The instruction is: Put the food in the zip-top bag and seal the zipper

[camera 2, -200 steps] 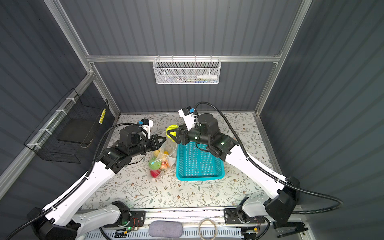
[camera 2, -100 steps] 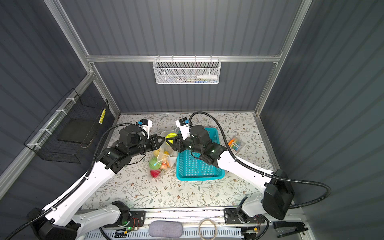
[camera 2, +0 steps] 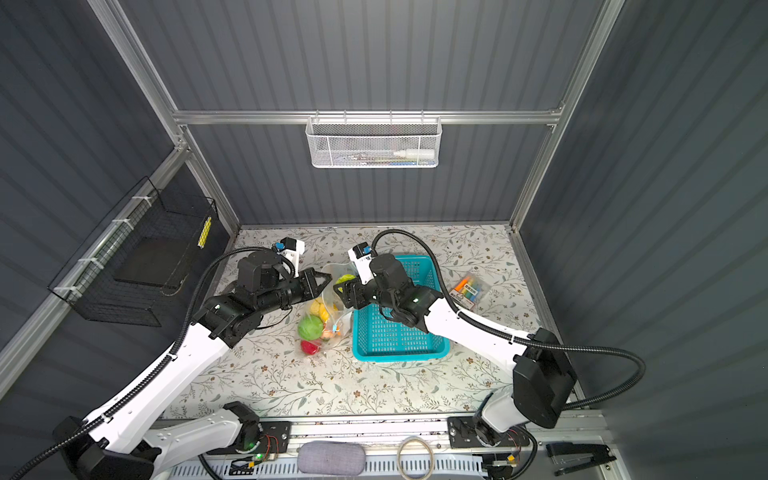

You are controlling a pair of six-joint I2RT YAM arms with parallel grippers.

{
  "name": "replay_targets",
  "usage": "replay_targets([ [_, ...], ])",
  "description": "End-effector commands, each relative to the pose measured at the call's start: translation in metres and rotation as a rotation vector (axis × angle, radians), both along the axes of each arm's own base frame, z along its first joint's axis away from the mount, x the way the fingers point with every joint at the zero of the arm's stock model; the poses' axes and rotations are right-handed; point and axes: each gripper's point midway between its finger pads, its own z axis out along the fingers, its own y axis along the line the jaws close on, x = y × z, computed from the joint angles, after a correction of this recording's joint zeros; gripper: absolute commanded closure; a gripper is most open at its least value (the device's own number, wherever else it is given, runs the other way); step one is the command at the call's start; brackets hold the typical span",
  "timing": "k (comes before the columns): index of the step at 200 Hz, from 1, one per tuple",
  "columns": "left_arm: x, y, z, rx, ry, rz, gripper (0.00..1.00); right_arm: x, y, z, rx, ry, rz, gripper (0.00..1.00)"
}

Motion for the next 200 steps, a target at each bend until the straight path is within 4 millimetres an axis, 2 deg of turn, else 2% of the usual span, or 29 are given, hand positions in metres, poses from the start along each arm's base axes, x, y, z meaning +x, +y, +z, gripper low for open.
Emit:
replay_targets([
  [1, -0.004, -0.001, 0.013, -0.034, -0.029, -0.011, 1.00, -0.002, 0.002, 0.024, 0.025, -0.031, 0.013, 0.21],
  [29, -0.003, -0.001, 0.012, -0.032, -0.028, -0.009, 1.00, -0.011, -0.002, 0.054, 0.073, -0.062, 0.031, 0.15],
  [48, -0.003, -0.001, 0.011, -0.030, -0.026, -0.008, 1.00, -0.012, -0.013, 0.073, 0.085, -0.090, 0.000, 0.13],
  [75, -0.004, 0.000, 0.009, -0.029, -0.027, -0.005, 1.00, -0.001, -0.050, 0.084, 0.040, -0.108, -0.148, 0.10],
  [92, -0.004, 0.000, 0.009, -0.029, -0.027, -0.003, 1.00, 0.005, -0.079, 0.081, -0.005, -0.094, -0.238, 0.10],
  [115, -0.004, 0.001, 0.007, -0.030, -0.028, 0.000, 1.00, 0.012, -0.125, 0.061, -0.105, -0.061, -0.351, 0.08],
  [117, -0.003, 0.000, 0.007, -0.029, -0.027, 0.000, 1.00, 0.011, -0.132, 0.052, -0.140, -0.038, -0.362, 0.08],
  [137, -0.002, -0.001, 0.006, -0.032, -0.025, -0.002, 1.00, 0.011, -0.182, 0.014, -0.276, 0.077, -0.466, 0.08],
  [153, 0.000, -0.003, 0.004, -0.029, -0.025, -0.006, 1.00, 0.004, -0.212, -0.017, -0.369, 0.174, -0.501, 0.10],
  [177, 0.005, -0.008, 0.001, -0.029, -0.025, -0.017, 1.00, -0.011, -0.246, -0.065, -0.502, 0.295, -0.535, 0.19],
  [200, 0.010, -0.012, 0.001, -0.029, -0.027, -0.021, 1.00, -0.026, -0.257, -0.099, -0.537, 0.396, -0.531, 0.32],
])
